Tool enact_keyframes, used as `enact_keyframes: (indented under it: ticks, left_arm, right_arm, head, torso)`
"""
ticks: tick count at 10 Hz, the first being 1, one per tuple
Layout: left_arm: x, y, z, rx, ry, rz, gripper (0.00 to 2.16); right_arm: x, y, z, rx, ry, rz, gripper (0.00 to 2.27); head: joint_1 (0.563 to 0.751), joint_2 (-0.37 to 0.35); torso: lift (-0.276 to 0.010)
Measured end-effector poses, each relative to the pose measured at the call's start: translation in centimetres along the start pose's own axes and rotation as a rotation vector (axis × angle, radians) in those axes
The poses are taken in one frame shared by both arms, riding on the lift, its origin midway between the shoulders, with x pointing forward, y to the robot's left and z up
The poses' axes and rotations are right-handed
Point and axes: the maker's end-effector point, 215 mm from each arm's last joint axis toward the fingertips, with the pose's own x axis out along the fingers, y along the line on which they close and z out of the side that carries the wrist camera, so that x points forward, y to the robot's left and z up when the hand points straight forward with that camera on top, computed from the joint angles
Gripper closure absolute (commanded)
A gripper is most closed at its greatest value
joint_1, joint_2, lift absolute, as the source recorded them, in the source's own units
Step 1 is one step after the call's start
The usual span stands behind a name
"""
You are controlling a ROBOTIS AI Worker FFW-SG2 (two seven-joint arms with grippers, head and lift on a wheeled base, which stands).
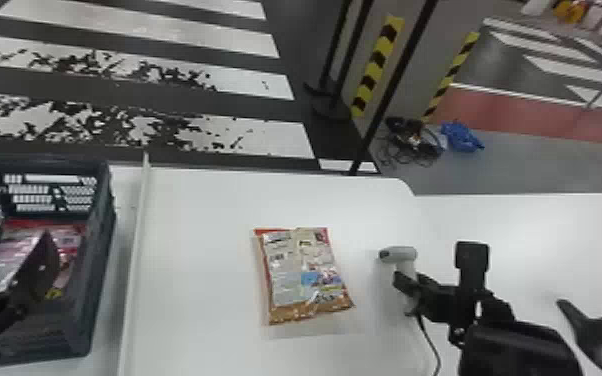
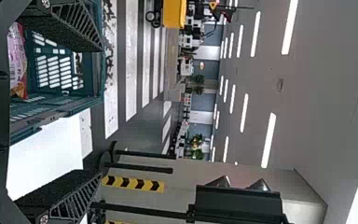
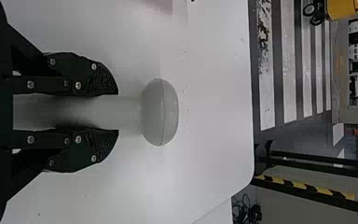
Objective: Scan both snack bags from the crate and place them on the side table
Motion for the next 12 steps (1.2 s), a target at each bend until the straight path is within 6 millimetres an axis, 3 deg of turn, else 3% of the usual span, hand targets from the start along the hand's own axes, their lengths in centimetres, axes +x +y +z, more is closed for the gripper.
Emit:
enact_keyframes:
  ticks: [1, 3, 5, 6, 9, 12]
  left_arm:
    - [0.0, 0.0, 0.0, 0.001, 0.000, 0.000, 0.06]
    - [0.0, 0.0, 0.1, 0.001, -0.001, -0.001, 0.06]
    - [0.0, 0.0, 0.1, 0.001, -0.001, -0.001, 0.06]
    - [0.0, 0.0, 0.1, 0.002, -0.001, 0.000, 0.06]
    - [-0.1, 0.0, 0.0, 0.003, 0.001, 0.001, 0.06]
    - [-0.2, 0.1, -0.1, 0.002, 0.004, 0.001, 0.06]
  right_arm:
    - [0.0, 0.1, -0.1, 0.005, 0.001, 0.003, 0.04]
    - [-0.5, -0.4, 0.1, 0.016, -0.009, -0.013, 0.05]
    - [-3.4, -1.4, 1.9, 0.130, -0.042, -0.011, 0.07]
    - [-4.9, 0.2, 1.8, 0.208, -0.037, 0.049, 0.07]
    - [-8.1, 9.0, 1.1, 0.457, 0.059, 0.403, 0.06]
    - [-7.8, 12.6, 2.2, 0.478, 0.080, 0.505, 0.06]
  head:
    - [0.695, -0.330]
    - [0.695, -0.334]
    - [0.695, -0.350]
    - [0.695, -0.343]
    - [0.695, -0.242]
    - [0.695, -0.190]
  torso:
    - [-0.098]
    - [-0.098]
    - [-0.098]
    - [-0.098]
    - [-0.098]
    - [-0.098]
